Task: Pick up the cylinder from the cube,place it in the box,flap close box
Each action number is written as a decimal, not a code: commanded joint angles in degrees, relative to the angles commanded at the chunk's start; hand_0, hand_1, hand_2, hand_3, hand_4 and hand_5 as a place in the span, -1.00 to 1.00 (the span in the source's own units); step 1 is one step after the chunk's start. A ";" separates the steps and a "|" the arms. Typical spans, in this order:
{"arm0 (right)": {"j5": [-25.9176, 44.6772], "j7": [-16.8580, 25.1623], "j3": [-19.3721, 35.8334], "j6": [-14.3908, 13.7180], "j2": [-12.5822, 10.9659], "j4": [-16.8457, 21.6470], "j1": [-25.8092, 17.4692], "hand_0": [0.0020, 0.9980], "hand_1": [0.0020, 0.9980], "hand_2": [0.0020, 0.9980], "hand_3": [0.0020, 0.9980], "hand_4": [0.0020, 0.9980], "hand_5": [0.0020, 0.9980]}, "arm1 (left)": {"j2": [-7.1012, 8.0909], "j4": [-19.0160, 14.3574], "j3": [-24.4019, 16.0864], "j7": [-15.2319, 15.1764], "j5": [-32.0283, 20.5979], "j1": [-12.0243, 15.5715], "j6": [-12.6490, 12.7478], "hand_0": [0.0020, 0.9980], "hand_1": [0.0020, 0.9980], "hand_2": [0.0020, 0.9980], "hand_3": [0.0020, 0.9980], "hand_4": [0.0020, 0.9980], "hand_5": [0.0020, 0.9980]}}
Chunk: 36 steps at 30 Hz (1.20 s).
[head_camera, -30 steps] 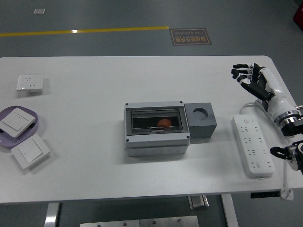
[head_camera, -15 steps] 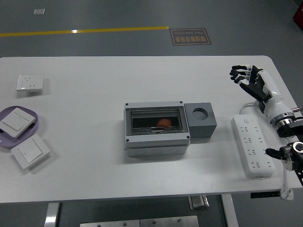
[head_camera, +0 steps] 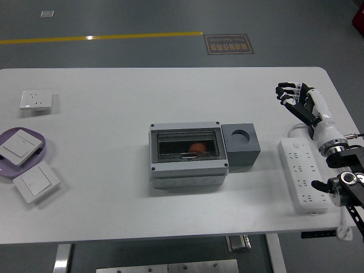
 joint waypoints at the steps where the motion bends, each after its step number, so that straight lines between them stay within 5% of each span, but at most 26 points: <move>1: -0.48 -0.18 -0.06 -0.09 0.04 -0.08 0.01 0.36 0.31 0.36 0.37 0.49 -0.59 | -0.01 0.00 -0.09 0.00 0.06 -0.04 -0.01 0.23 0.25 0.24 0.28 0.40 -0.67; 12: -10.44 -1.96 -1.05 0.02 0.17 -0.13 0.47 0.40 0.35 0.42 0.45 0.48 -0.77 | -0.01 0.05 -0.77 0.00 0.31 -0.22 -0.07 0.23 0.25 0.24 0.28 0.40 -0.67; 13: -10.77 -1.66 -0.87 0.03 0.16 -0.14 0.50 0.48 0.55 0.76 0.85 0.50 -0.82 | -0.05 0.05 -0.76 0.00 0.30 -0.24 -0.06 0.23 0.25 0.24 0.28 0.40 -0.67; 18: -10.61 0.37 0.09 -0.04 0.00 -0.31 0.34 0.48 0.55 0.76 0.85 0.50 -0.82 | -0.21 0.04 -0.82 -0.03 0.40 -0.40 -0.03 0.23 0.25 0.24 0.28 0.40 -0.67; 19: -10.25 0.79 0.28 0.02 -0.01 -0.40 0.29 0.69 0.73 1.00 1.00 0.51 -0.83 | -0.24 0.03 -0.82 -0.04 0.43 -0.42 -0.02 0.23 0.25 0.24 0.28 0.40 -0.67; 24: -5.56 3.59 1.00 0.99 0.09 -1.33 0.02 0.69 0.73 1.00 1.00 0.51 -0.83 | -0.35 0.04 -0.64 -0.06 0.29 -0.37 0.01 0.23 0.25 0.24 0.28 0.40 -0.67; 25: -4.53 4.27 1.06 1.15 0.11 -1.50 -0.05 0.82 0.86 1.00 1.00 0.84 -0.54 | -0.36 0.04 -0.61 -0.06 0.26 -0.35 0.01 0.23 0.25 0.24 0.28 0.40 -0.67; 30: 0.86 8.07 1.55 1.08 0.24 -2.07 -0.24 0.82 0.86 1.00 1.00 0.84 -0.54 | -0.39 0.07 -0.57 -0.08 0.24 -0.39 -0.01 0.23 0.25 0.24 0.28 0.40 -0.67; 31: 1.47 8.72 1.68 0.90 0.26 -2.08 -0.23 0.83 0.85 1.00 1.00 0.92 -0.22 | -0.38 0.08 -0.55 -0.08 0.21 -0.39 -0.02 0.23 0.25 0.24 0.28 0.40 -0.67; 36: 3.72 11.80 2.36 0.59 0.34 -1.89 -0.07 0.83 0.85 1.00 1.00 0.92 -0.22 | -0.43 0.19 0.04 -0.12 -0.26 -0.39 -0.03 0.23 0.25 0.24 0.28 0.40 -0.67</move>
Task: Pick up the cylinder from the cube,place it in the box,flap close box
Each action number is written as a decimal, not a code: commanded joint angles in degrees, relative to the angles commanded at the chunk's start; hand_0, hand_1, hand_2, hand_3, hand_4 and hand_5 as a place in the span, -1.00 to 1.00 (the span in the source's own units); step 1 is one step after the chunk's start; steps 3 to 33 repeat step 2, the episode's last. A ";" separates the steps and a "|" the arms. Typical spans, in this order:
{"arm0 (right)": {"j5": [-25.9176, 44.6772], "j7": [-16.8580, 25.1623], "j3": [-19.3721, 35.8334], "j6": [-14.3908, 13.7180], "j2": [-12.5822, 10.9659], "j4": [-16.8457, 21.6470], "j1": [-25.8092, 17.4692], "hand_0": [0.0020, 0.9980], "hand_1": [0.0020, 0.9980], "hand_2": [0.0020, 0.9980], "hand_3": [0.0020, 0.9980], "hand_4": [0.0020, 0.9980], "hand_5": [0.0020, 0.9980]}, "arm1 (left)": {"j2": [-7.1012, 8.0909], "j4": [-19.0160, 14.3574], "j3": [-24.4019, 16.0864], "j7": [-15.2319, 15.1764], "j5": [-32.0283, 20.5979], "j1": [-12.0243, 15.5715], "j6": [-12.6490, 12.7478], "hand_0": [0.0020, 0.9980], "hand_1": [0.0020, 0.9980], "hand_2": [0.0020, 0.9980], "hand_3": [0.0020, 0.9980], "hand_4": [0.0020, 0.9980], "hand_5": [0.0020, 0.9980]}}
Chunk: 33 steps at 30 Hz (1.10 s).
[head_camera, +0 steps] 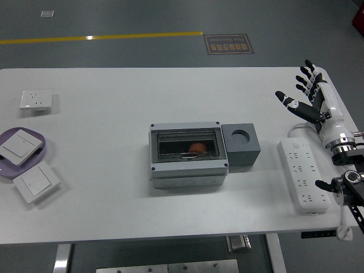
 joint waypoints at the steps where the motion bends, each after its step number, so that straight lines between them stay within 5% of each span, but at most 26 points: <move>1: 0.36 0.28 0.09 -0.01 0.01 0.00 -0.03 0.83 0.85 1.00 1.00 0.92 -0.22 | 0.00 0.01 0.04 -0.01 -0.03 0.00 0.00 0.23 0.25 0.24 0.28 0.40 -0.67; 33: 0.69 0.52 0.17 -0.01 0.02 0.00 -0.06 0.83 0.85 1.00 1.00 0.92 -0.22 | 0.00 0.02 0.07 -0.01 -0.06 0.00 0.00 0.23 0.25 0.24 0.28 0.40 -0.67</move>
